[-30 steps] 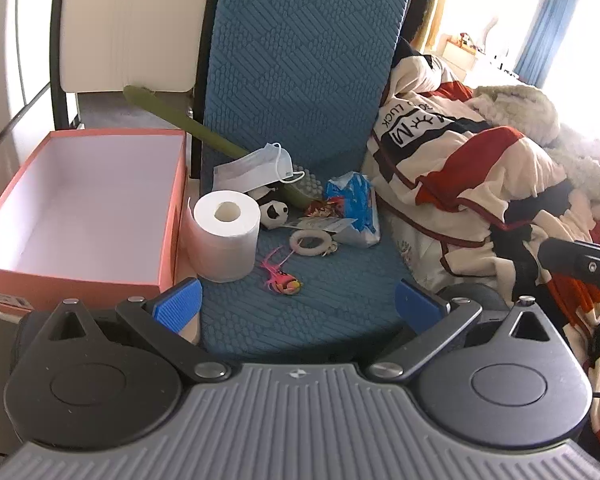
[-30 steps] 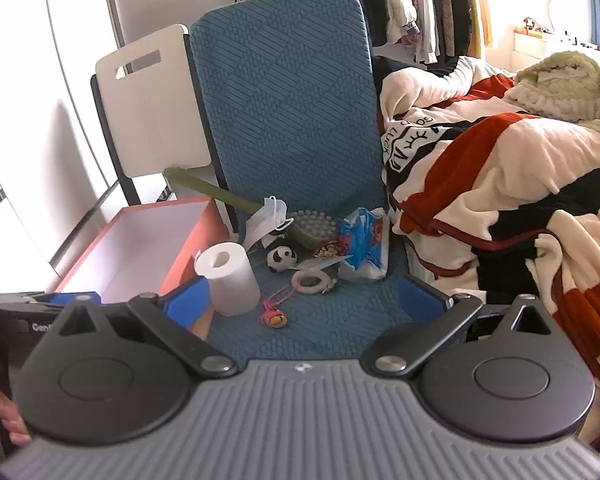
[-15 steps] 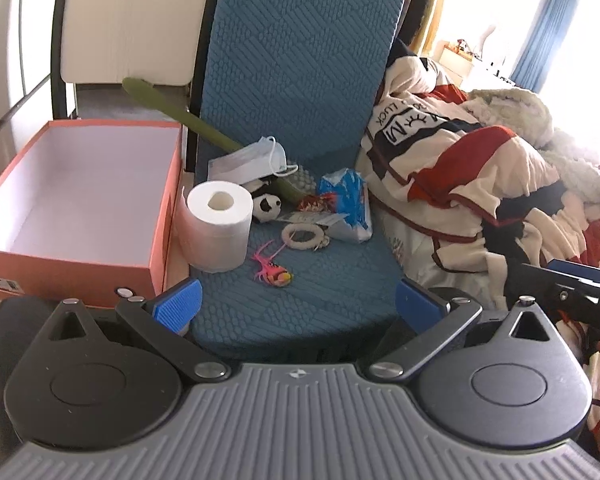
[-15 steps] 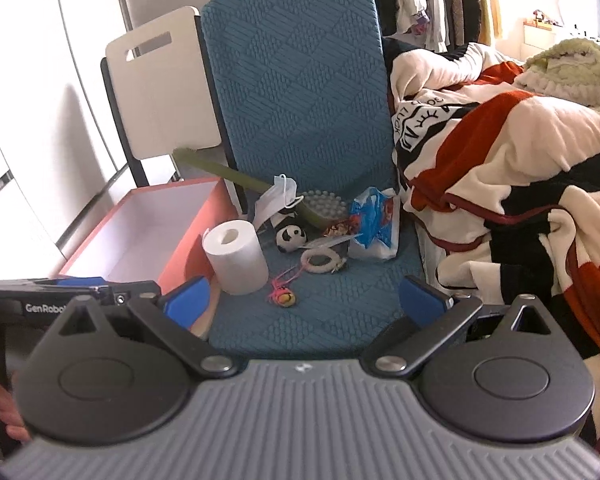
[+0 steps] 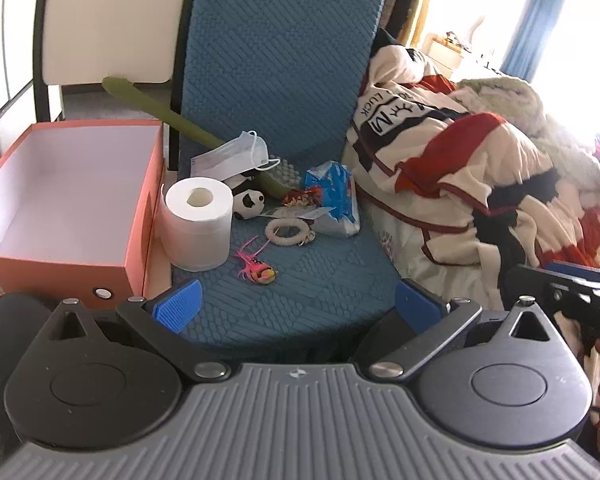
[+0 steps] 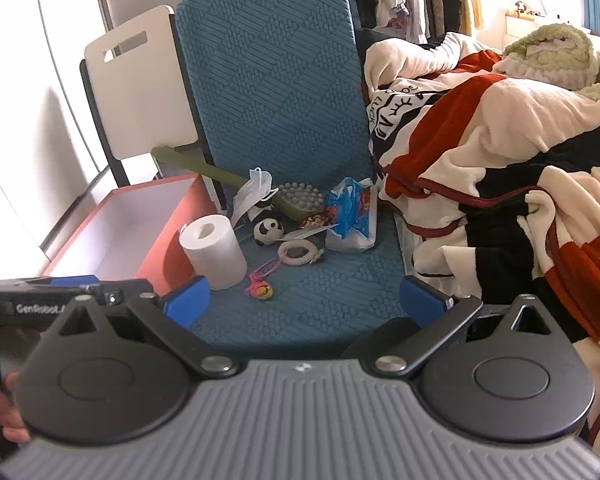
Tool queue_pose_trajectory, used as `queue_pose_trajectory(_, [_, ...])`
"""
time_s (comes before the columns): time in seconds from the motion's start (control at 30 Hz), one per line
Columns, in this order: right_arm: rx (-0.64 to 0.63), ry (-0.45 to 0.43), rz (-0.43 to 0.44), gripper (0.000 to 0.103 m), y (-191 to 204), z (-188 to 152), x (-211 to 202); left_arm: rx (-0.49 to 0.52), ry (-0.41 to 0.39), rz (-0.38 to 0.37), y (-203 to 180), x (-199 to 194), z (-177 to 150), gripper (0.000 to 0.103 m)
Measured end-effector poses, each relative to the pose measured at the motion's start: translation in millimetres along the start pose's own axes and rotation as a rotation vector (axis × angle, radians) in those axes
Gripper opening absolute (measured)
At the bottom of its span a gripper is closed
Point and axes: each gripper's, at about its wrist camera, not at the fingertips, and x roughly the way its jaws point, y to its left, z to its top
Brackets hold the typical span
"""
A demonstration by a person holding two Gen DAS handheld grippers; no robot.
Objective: Organize soft objects
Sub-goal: 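Move both tools toward the clutter on the blue chair seat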
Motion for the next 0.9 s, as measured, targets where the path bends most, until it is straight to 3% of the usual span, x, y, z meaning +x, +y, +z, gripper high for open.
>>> queue_pose_trajectory(0.67, [-0.025, 0.018, -0.06, 0.103, 31.6, 11.1, 52.7, -0.059, -0.015, -0.014, 54.6, 31.7, 17.8, 0.103])
queue_pose_trajectory(0.9, [0.023, 0.063, -0.022, 0.103, 41.8, 10.9, 66.9, -0.071, 0.008, 0.008, 69.5, 33.7, 20.0, 0.103])
